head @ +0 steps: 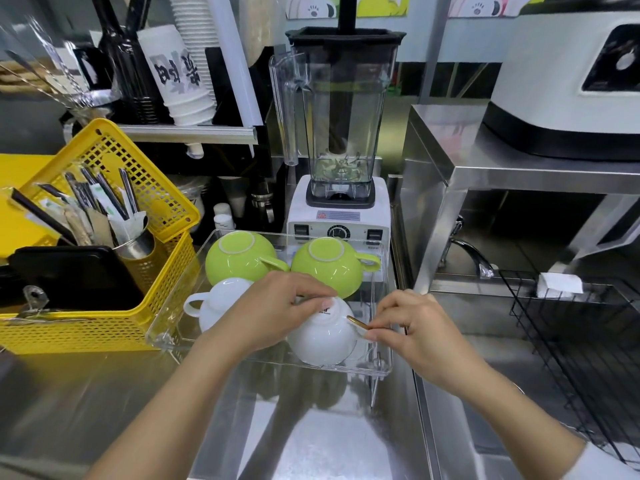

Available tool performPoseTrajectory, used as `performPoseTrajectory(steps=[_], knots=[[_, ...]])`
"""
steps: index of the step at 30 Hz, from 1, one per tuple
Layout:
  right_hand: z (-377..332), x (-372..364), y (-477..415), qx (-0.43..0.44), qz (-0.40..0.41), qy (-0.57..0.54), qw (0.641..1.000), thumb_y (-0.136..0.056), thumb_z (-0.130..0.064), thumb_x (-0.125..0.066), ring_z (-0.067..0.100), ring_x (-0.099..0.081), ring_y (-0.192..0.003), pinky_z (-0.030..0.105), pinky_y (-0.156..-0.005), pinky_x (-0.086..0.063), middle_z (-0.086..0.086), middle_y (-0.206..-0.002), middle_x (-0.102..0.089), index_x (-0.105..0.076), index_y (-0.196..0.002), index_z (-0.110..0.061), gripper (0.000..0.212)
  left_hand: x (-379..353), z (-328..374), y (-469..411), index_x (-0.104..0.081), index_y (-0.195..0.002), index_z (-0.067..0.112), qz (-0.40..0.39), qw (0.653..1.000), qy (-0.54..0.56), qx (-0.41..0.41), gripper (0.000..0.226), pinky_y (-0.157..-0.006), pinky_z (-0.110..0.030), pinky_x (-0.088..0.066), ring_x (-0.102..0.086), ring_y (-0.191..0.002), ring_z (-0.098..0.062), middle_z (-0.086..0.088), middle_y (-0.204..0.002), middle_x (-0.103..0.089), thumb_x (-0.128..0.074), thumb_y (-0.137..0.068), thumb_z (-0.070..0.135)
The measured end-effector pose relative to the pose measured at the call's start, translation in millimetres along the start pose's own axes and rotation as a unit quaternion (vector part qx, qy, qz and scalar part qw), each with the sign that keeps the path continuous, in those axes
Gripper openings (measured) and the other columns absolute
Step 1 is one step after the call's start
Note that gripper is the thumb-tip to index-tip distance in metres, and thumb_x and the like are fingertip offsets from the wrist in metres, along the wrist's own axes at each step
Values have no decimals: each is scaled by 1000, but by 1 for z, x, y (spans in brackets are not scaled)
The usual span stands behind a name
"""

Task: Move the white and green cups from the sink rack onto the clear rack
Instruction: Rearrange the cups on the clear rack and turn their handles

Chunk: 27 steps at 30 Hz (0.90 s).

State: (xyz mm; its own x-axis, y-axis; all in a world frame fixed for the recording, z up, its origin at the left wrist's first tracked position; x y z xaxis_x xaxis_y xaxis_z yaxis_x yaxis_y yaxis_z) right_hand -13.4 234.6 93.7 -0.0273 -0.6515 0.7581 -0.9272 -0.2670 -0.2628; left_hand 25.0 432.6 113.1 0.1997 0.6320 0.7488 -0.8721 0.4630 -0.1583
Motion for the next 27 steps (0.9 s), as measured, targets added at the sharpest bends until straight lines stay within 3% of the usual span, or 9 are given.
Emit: performPoseTrajectory(steps=[6,11,16,22,25,27], knots=[[3,4,-4,28,-11,42,999,-77,-28,-70,-9,-39,-76,14,-77,-22,-18,-76,-48,-74,-77,-24,6,-1,0,2,-69,-99,32,9,1000,-15,-5,17,-83,-27,-48,-59,-93,3,18,-101,-70,-59,-84,33],[6,9,-14,26,-9,71,997,-78,-28,-68,6,-40,-77,27,-72,-19,-9,-80,-53,-74,-80,-24,8,-5,0,5,-68,-100,31,24,999,-25,0,20,-76,-26,-45,-56,-86,0,21,-92,-64,-59,-84,37],[11,11,-19,27,-24,59,998,-79,-29,-67,-6,-39,-76,28,-76,-18,-13,-77,-52,-74,-78,-24,9,-6,2,7,-67,-103,30,35,999,-35,6,22,-76,-26,-43,-56,-90,-6,15,-96,-64,-58,-84,37],[11,11,-17,21,-33,79,996,-79,-37,-65,-4,-40,-79,29,-81,-20,-9,-88,-56,-71,-89,-25,16,-3,7,10,-65,-106,29,29,998,-61,-3,25,-82,-31,-44,-55,-96,-10,11,-103,-64,-54,-86,39],[6,13,-14,24,-11,80,996,-78,-44,-62,5,-45,-93,27,-83,-20,-8,-99,-59,-65,-103,-26,31,10,10,17,-62,-109,23,87,992,-86,-16,30,-92,-31,-40,-53,-104,-12,7,-110,-63,-57,-84,40],[0,17,-14,27,21,56,998,-79,-42,-62,8,-48,-95,26,-82,-20,-6,-100,-60,-65,-103,-26,29,23,8,24,-61,-111,21,133,987,-95,-10,33,-92,-28,-37,-51,-107,-11,6,-112,-62,-58,-84,40]])
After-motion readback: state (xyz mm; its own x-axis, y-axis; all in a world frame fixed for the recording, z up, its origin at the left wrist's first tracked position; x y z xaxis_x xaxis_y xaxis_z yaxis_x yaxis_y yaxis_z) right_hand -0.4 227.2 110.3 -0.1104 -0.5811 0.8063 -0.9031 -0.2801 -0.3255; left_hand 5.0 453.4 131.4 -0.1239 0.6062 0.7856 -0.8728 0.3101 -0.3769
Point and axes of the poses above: each hand's wrist, its own y-axis away from the middle knuckle, its own x-axis out of the back of the hand, z = x × y, the point moved 2 cm from there along -y, towards the middle knuckle
